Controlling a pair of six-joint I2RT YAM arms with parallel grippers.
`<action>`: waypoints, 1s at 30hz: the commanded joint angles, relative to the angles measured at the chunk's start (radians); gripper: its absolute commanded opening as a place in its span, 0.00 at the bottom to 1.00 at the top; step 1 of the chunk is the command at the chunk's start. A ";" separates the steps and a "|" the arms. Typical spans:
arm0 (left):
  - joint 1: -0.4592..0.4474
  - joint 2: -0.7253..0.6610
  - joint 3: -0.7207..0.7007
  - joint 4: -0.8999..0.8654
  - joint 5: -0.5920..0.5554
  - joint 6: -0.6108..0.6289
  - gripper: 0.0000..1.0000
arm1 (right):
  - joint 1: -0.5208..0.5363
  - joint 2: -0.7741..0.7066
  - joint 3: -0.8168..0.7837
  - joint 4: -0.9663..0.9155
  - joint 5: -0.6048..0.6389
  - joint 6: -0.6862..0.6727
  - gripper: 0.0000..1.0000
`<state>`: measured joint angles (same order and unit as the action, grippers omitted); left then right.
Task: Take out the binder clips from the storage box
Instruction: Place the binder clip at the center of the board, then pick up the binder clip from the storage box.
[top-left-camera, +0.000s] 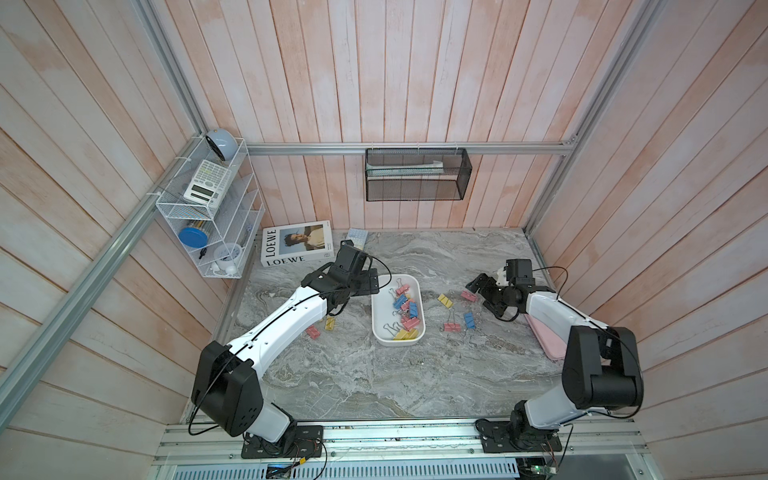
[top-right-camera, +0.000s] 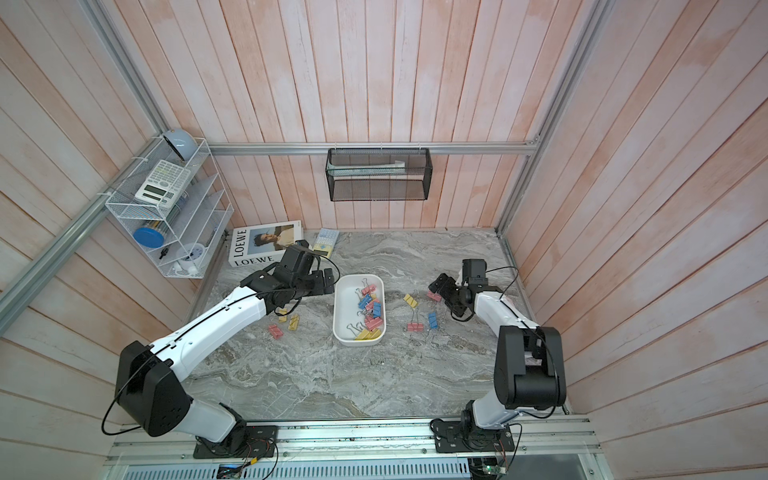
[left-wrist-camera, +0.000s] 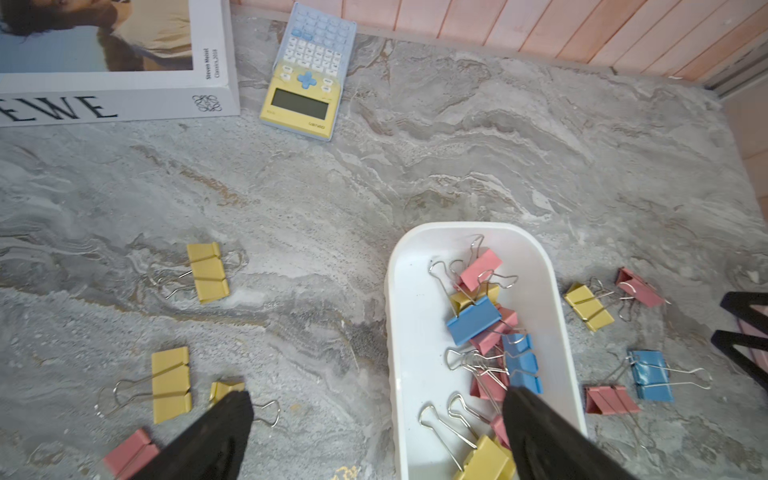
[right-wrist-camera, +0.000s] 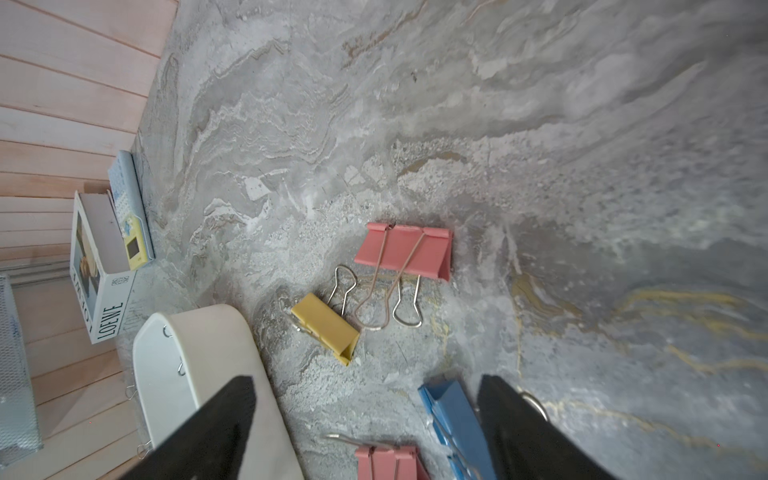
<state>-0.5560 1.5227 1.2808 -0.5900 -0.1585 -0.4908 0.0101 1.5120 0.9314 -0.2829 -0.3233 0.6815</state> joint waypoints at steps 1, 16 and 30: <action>-0.013 0.045 -0.010 0.085 0.121 0.046 1.00 | 0.025 -0.091 0.015 -0.144 0.086 -0.079 0.98; -0.062 0.286 0.040 0.185 0.339 -0.137 0.63 | 0.099 -0.333 -0.017 -0.304 0.204 -0.122 0.98; -0.063 0.378 0.015 0.321 0.461 -0.255 0.31 | 0.115 -0.338 -0.007 -0.318 0.212 -0.120 0.98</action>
<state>-0.6182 1.8729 1.3022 -0.3134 0.2623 -0.7155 0.1165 1.1870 0.9272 -0.5774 -0.1310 0.5720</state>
